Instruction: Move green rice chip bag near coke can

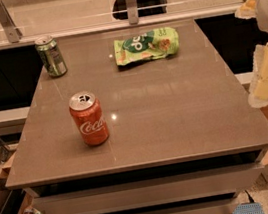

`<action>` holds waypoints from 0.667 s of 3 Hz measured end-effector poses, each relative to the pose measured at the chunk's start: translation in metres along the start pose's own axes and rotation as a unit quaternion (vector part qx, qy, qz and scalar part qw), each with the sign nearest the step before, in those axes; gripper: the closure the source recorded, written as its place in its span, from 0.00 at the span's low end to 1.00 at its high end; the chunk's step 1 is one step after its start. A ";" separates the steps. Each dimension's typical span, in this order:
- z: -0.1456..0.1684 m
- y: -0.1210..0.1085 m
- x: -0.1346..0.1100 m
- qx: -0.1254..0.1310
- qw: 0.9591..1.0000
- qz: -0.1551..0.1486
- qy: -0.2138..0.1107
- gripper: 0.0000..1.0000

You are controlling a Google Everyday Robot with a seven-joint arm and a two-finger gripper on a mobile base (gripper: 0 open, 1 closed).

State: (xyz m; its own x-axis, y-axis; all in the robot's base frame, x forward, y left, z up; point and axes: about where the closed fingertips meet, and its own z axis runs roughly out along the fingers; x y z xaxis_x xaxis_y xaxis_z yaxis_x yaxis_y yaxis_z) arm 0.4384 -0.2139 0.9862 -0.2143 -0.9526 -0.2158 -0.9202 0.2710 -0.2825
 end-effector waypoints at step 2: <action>0.010 -0.008 -0.007 0.013 1.000 -0.009 -0.007 0.00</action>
Offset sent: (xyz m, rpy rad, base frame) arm 0.0311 0.0110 -0.0226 0.0046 -0.0431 0.0355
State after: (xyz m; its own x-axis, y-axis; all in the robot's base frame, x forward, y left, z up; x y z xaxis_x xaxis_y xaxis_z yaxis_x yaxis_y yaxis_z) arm 0.4510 -0.2083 0.9803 -0.1929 -0.9553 -0.2238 -0.9150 0.2575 -0.3105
